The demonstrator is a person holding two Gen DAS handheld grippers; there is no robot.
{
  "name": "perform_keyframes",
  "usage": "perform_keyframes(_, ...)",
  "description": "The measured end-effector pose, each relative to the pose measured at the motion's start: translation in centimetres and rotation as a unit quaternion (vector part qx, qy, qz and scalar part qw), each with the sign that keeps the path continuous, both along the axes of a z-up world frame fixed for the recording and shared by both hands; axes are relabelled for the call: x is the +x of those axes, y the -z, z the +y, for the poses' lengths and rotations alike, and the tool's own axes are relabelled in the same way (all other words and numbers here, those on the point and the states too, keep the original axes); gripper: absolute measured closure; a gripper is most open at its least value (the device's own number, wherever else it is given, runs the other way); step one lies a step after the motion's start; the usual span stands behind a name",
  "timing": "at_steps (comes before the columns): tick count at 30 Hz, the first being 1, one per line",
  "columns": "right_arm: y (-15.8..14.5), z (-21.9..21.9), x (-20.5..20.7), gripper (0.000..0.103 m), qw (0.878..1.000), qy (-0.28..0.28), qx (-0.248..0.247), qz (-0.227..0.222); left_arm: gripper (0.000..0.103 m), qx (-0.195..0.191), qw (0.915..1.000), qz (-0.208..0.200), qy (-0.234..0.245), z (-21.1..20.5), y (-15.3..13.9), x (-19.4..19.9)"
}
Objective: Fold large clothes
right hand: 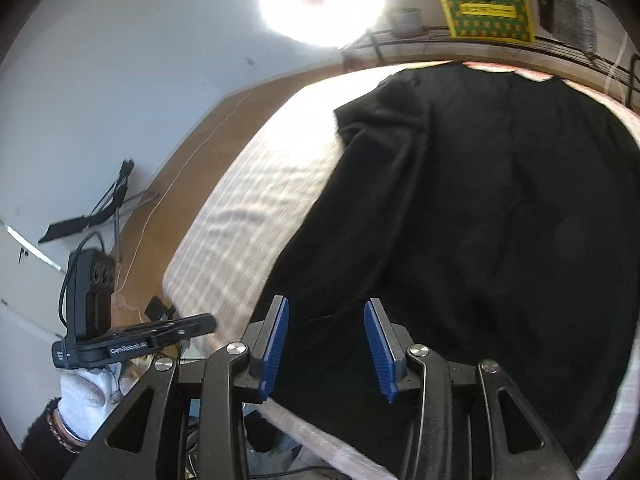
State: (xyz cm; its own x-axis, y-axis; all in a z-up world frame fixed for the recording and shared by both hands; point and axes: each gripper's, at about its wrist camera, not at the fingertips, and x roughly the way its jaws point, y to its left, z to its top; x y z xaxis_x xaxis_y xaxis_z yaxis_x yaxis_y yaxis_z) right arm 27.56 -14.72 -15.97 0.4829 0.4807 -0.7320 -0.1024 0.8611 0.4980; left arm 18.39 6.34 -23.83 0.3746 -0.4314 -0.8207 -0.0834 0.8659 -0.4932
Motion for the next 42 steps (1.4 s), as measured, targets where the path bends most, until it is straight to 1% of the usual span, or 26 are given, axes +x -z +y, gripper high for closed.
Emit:
perform_keyframes(3, 1.0, 2.5, 1.6, 0.067, 1.000, -0.015, 0.012, 0.000, 0.101, 0.008, 0.9997, -0.022, 0.006, -0.7, -0.9, 0.0)
perform_keyframes(5, 1.9, 3.9, 3.0, 0.068, 1.000, -0.023, 0.000, 0.003, 0.101, 0.008, 0.9995, -0.028, 0.010, -0.8, -1.1, 0.3)
perform_keyframes(8, 3.9, 4.8, 5.2, 0.070, 0.999, -0.015, -0.011, 0.038, 0.101, -0.007, 0.9999, -0.009, 0.002, -0.1, -0.2, 0.7)
perform_keyframes(11, 5.6, 5.3, 5.8, 0.070, 0.997, -0.014, -0.009, 0.073, 0.101, 0.000, 1.0000, 0.005, -0.007, 0.6, 0.4, 1.0)
perform_keyframes(16, 6.9, 6.2, 3.6, 0.070, 0.994, -0.063, -0.049, 0.081, 0.101, -0.003, 0.9998, -0.004, -0.021, 1.6, -0.1, 1.1)
perform_keyframes(18, 6.6, 6.0, 2.2, 0.070, 0.993, -0.080, -0.057, 0.073, 0.101, -0.009, 0.9997, -0.003, -0.024, 1.7, -0.1, 1.0)
perform_keyframes(21, 6.1, 5.0, 0.2, 0.068, 0.992, -0.079, -0.066, 0.068, 0.101, -0.013, 0.9997, 0.002, -0.018, 1.6, 0.3, 0.7)
perform_keyframes(23, 5.7, 3.9, -1.2, 0.066, 0.994, -0.066, -0.053, 0.066, 0.100, -0.012, 0.9998, 0.009, -0.015, 1.4, 0.7, 0.6)
perform_keyframes(24, 5.6, 3.4, -1.7, 0.066, 0.995, -0.057, -0.049, 0.064, 0.099, -0.013, 0.9997, 0.014, -0.014, 1.3, 1.0, 0.5)
perform_keyframes(25, 5.4, 2.8, -2.3, 0.065, 0.996, -0.048, -0.044, 0.060, 0.091, -0.017, 0.9996, 0.017, -0.015, 1.2, 1.3, 0.4)
perform_keyframes(26, 5.3, 2.5, -2.6, 0.065, 0.996, -0.043, -0.042, 0.058, 0.077, -0.021, 0.9994, 0.020, -0.018, 1.1, 1.6, 0.4)
perform_keyframes(27, 5.3, 2.2, -3.0, 0.063, 0.997, -0.038, -0.043, 0.056, 0.068, -0.030, 0.9990, 0.023, -0.023, 1.2, 1.9, 0.2)
perform_keyframes(28, 5.3, 2.0, -3.1, 0.059, 0.997, -0.033, -0.044, 0.054, 0.067, -0.039, 0.9985, 0.025, -0.029, 1.1, 2.3, 0.0)
perform_keyframes(30, 5.7, 1.7, -3.4, 0.053, 0.997, -0.024, -0.036, 0.056, 0.067, -0.046, 0.9981, 0.031, -0.028, 0.8, 2.8, -0.2)
perform_keyframes(34, 7.0, 1.4, -2.9, 0.053, 0.997, -0.015, -0.016, 0.073, 0.067, -0.037, 0.9983, 0.040, -0.021, -0.2, 3.8, -0.2)
perform_keyframes(36, 7.4, 1.5, -2.6, 0.053, 0.997, -0.011, -0.013, 0.074, 0.067, -0.035, 0.9987, 0.029, -0.020, -0.8, 3.8, -0.3)
perform_keyframes(37, 7.3, 1.7, -2.6, 0.053, 0.997, -0.012, -0.013, 0.069, 0.067, -0.037, 0.9988, 0.028, -0.015, -1.2, 3.8, -0.1)
perform_keyframes(39, 7.3, 2.1, -2.5, 0.053, 0.998, -0.019, -0.013, 0.067, 0.067, -0.055, 0.9981, 0.026, -0.014, -1.8, 4.0, 0.0)
perform_keyframes(40, 7.2, 2.5, -2.4, 0.053, 0.997, -0.023, -0.018, 0.065, 0.067, -0.058, 0.9980, 0.023, -0.012, -2.0, 4.1, -0.1)
perform_keyframes(41, 7.2, 2.9, -2.5, 0.053, 0.997, -0.028, -0.033, 0.061, 0.069, -0.053, 0.9984, 0.014, -0.009, -2.3, 4.0, -0.1)
perform_keyframes(42, 7.1, 3.3, -2.5, 0.054, 0.997, -0.032, -0.047, 0.057, 0.086, -0.054, 0.9984, 0.014, -0.003, -2.6, 4.2, 0.0)
